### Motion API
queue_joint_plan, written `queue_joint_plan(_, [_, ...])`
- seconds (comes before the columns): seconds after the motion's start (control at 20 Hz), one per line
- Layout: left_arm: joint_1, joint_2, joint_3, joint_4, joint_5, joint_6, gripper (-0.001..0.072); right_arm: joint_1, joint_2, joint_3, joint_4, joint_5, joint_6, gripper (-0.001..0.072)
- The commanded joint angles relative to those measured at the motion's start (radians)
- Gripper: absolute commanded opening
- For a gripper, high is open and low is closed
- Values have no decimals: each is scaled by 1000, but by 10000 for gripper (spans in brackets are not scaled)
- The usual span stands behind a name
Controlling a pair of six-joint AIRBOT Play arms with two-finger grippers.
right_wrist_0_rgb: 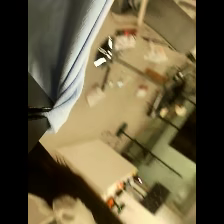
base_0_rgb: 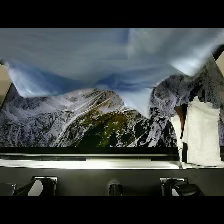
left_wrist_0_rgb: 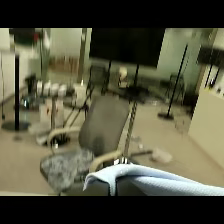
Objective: Fold the shirts.
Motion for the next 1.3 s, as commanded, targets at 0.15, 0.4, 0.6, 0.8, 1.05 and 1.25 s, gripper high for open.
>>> queue_joint_plan(0.15, [8, 52, 60, 4, -135, -43, 40, 0, 127, 21, -72, 203, 31, 55])
queue_joint_plan(0.4, [8, -4, 1, 12, -340, -73, 39, 0, 45, 21, -72, 331, 39, 55])
queue_joint_plan(0.6, [-51, -144, -161, 102, -380, -72, 39, 0, -219, 21, -46, 417, 43, 55])
queue_joint_plan(0.8, [-188, -401, -375, 318, -273, -72, 39, 0, -657, 21, 146, 344, 46, 54])
queue_joint_plan(1.05, [-227, -758, -366, 253, -21, -72, 40, 0, -1001, 21, 380, -2, 80, 55])
queue_joint_plan(1.25, [-227, -877, -333, 162, 100, -54, 41, 0, -1078, 21, 382, -178, 80, 54])
